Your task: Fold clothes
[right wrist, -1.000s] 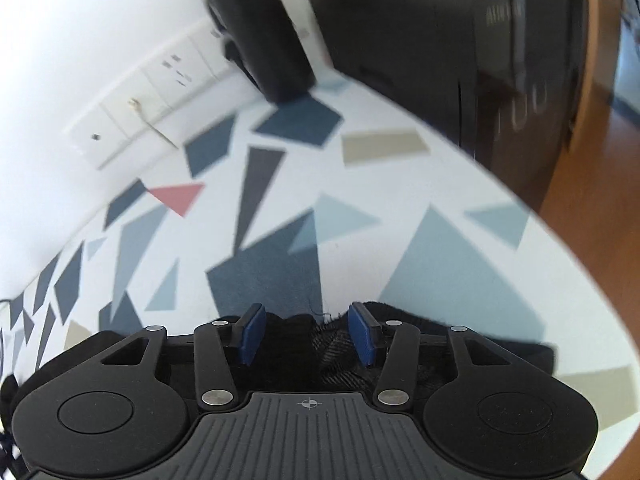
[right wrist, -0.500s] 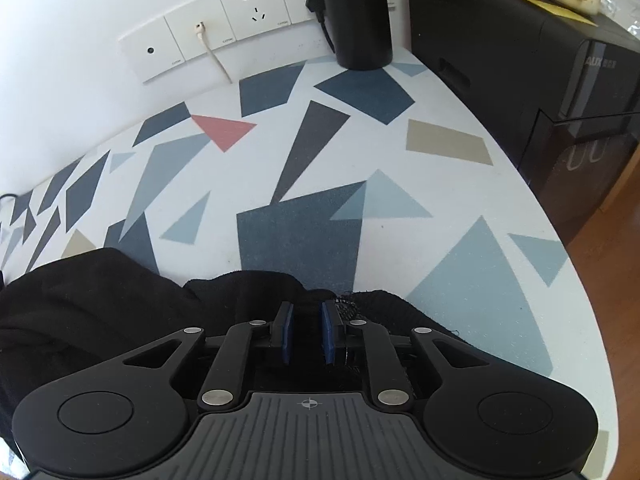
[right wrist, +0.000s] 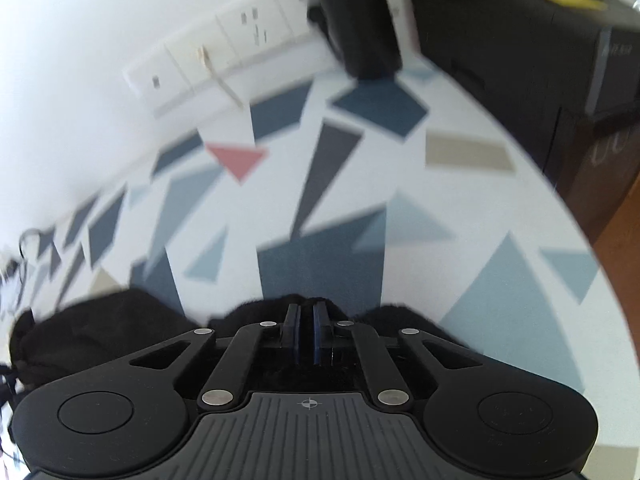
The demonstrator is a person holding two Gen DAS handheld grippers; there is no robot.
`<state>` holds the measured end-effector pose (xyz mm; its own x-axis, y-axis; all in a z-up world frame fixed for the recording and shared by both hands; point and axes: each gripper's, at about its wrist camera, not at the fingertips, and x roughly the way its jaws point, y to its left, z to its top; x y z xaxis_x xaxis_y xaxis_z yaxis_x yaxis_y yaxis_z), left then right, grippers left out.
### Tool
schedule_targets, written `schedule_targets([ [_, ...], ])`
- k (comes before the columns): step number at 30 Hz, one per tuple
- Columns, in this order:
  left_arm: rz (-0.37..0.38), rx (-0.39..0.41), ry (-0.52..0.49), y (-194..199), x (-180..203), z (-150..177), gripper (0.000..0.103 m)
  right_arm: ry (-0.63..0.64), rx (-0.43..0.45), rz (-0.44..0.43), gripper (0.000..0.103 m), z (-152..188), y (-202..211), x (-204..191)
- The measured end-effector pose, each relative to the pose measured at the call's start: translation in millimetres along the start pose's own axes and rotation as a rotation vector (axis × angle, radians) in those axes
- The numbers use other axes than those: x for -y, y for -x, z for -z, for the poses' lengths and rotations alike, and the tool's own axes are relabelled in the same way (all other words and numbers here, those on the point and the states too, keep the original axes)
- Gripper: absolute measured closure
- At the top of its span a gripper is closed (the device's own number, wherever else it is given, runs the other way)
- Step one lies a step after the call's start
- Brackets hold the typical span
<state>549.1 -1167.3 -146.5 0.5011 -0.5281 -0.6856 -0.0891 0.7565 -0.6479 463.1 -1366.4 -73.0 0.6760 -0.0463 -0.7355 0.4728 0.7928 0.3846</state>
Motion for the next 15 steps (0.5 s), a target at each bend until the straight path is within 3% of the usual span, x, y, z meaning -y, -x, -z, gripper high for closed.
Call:
schedule_targets([
  [3, -0.045, 0.024, -0.125, 0, 21, -4, 0.094, -0.097, 0.321, -0.070, 0.098, -24, 48, 10],
  [5, -0.034, 0.061, -0.198, 1, 38, -8, 0.094, -0.178, 0.460, -0.114, 0.098, -38, 62, 18],
  [12, -0.061, 0.185, -0.361, -9, 93, -36, 0.094, -0.051, 0.399, 0.022, 0.099, -82, 11, 7],
  [15, -0.058, 0.262, -0.407, -14, 113, -49, 0.094, -0.036, 0.431, 0.039, 0.099, -95, -6, 4],
])
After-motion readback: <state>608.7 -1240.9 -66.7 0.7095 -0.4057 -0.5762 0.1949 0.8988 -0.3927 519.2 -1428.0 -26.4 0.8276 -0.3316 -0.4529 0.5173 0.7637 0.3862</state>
